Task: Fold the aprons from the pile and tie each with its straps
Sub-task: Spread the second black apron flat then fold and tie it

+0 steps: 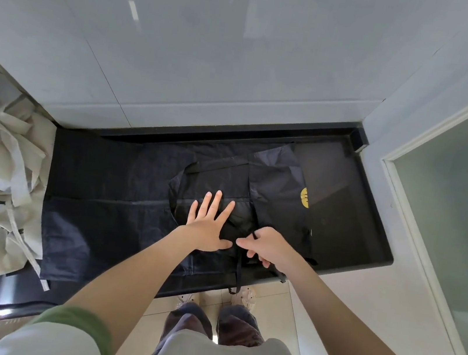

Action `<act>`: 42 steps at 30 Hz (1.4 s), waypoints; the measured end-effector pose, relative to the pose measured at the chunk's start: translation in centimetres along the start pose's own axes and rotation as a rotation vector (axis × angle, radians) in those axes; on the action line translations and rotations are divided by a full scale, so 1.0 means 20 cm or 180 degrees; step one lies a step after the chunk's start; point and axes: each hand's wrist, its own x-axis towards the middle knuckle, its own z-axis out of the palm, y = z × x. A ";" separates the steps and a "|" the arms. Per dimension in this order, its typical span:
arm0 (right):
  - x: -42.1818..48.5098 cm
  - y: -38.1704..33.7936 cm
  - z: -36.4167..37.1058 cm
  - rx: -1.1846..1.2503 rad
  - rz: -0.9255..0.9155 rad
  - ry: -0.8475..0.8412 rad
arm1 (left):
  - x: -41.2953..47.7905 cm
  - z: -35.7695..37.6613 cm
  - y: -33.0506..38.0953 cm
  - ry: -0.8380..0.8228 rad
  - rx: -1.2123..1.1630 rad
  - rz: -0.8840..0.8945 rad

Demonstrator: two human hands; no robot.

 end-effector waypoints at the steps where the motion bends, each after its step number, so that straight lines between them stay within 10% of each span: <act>1: -0.01 -0.03 0.01 0.0125 0.0098 -0.0056 | 0.00 0.00 0.00 0.0020 -0.0006 0.0011; 13: -0.04 -0.07 -0.21 0.3215 -0.0615 -0.1082 | -0.01 -0.05 0.03 0.0180 0.0051 -0.0110; 24: -0.02 -0.11 -0.03 0.0649 0.0186 -0.0379 | 0.02 -0.04 0.05 0.0715 -0.0071 -0.0154; 42: -0.14 -0.05 -0.55 0.2918 -0.1174 0.0062 | 0.03 -0.05 0.09 0.0782 0.0348 -0.0249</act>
